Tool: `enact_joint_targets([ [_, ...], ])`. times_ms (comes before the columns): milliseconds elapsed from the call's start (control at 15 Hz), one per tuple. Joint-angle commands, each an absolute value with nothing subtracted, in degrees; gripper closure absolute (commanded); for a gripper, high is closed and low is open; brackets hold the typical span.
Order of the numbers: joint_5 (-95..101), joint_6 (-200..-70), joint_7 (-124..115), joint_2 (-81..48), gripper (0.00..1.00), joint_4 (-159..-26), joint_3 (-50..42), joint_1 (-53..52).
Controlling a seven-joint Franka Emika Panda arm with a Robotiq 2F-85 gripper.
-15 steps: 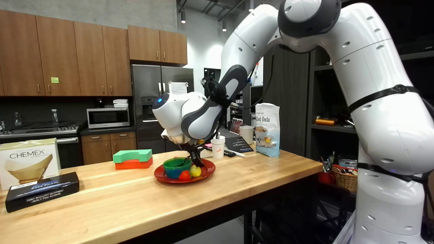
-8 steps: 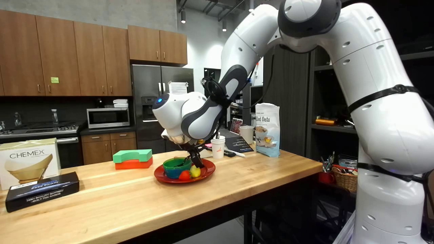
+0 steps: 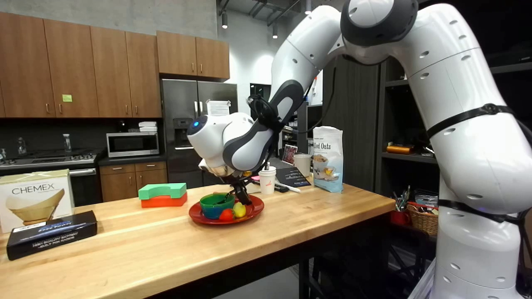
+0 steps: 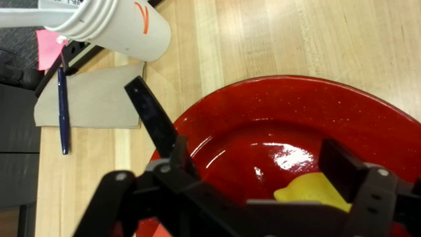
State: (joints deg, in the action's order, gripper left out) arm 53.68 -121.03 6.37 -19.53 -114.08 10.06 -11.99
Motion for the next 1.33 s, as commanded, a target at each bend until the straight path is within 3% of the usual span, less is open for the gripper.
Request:
enact_joint_targets([
  [0,53.6,-120.9,6.5,-19.5,0.0,-114.0,9.9,-12.2],
  [1267,55.1,-122.7,10.1,-19.6,0.0,-114.5,9.6,-12.3],
])
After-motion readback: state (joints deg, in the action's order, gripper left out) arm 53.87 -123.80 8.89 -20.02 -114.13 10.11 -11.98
